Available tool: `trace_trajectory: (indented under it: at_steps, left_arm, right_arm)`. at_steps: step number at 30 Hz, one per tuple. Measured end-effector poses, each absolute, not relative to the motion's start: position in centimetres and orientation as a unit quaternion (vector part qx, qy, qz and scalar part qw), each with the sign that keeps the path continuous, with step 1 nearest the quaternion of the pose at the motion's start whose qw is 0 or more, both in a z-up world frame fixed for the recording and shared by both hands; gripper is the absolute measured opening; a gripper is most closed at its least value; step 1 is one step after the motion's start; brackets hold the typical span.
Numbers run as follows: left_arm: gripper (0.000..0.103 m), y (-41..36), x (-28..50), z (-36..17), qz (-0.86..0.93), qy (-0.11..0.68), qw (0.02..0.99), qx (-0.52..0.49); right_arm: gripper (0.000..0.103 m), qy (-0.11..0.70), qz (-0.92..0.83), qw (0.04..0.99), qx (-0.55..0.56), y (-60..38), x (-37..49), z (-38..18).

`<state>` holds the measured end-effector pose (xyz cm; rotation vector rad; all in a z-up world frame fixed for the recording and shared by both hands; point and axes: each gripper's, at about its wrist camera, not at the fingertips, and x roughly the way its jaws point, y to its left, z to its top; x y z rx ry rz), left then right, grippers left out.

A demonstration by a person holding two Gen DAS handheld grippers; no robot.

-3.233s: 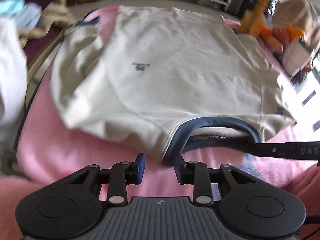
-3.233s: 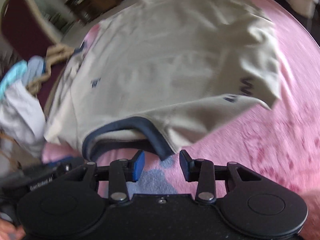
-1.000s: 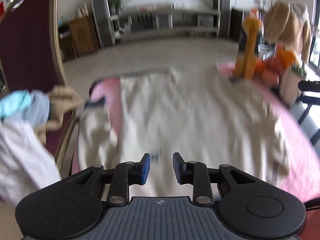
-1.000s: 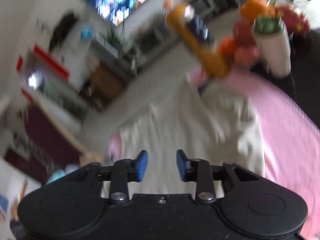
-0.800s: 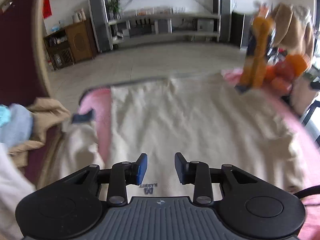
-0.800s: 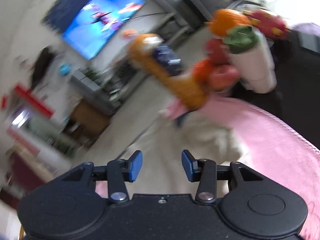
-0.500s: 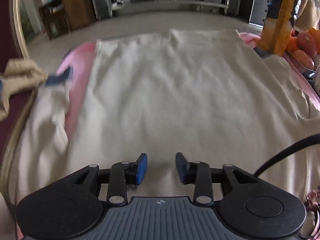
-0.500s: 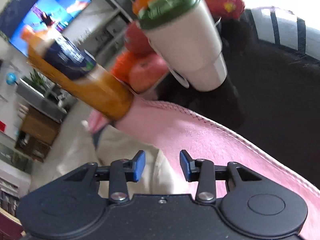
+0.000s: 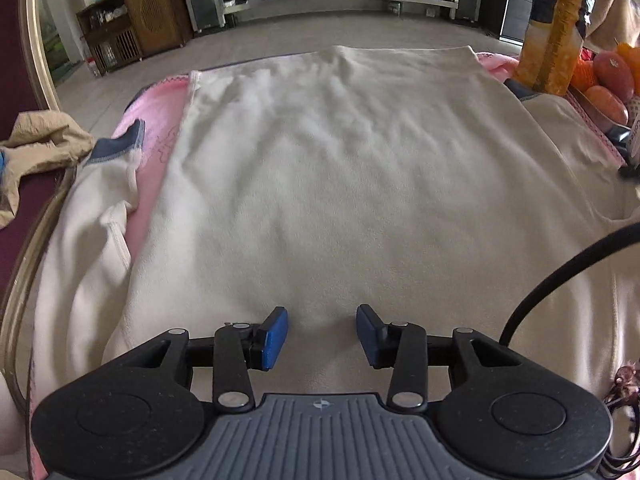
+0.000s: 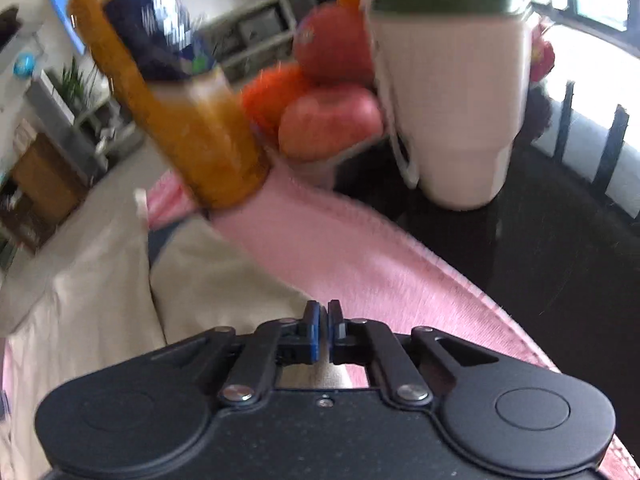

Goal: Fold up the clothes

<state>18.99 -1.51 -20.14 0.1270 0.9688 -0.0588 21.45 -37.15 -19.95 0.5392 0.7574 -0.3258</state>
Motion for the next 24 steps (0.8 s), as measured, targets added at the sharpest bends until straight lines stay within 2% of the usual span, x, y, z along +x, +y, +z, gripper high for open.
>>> trace_trajectory:
  at_steps: [7, 12, 16, 22, 23, 24]
  left_arm:
    - [0.041, -1.9, 18.6, -20.0, -0.031, 0.460, 0.885, 0.074]
    - [0.041, -2.0, 18.5, -19.8, -0.027, 0.457, 0.886, 0.074]
    - [0.041, -1.7, 18.7, -20.0, -0.020, 0.459, 0.886, 0.068]
    - [0.043, -1.4, 18.7, -20.1, -0.018, 0.462, 0.885, 0.062]
    - [0.043, -1.4, 18.7, -20.0, -0.018, 0.462, 0.884, 0.061]
    - [0.043, -1.3, 18.7, -20.0, -0.017, 0.463, 0.884, 0.059]
  right_arm:
    - [0.004, 0.252, -0.209, 0.922, 0.207, -35.2, 17.5, -13.9]
    - [0.004, 0.230, -0.132, 0.962, 0.061, -28.5, 18.1, -12.8]
    - [0.004, 0.236, -0.006, 0.970, -0.056, -20.9, 18.6, -13.8]
    - [0.009, 0.318, 0.124, 0.940, -0.012, -18.9, 19.7, -15.0]
    - [0.014, 0.331, 0.146, 0.932, -0.004, -18.6, 19.9, -15.2]
    - [0.024, 0.344, 0.167, 0.924, 0.003, -18.3, 20.1, -15.4]
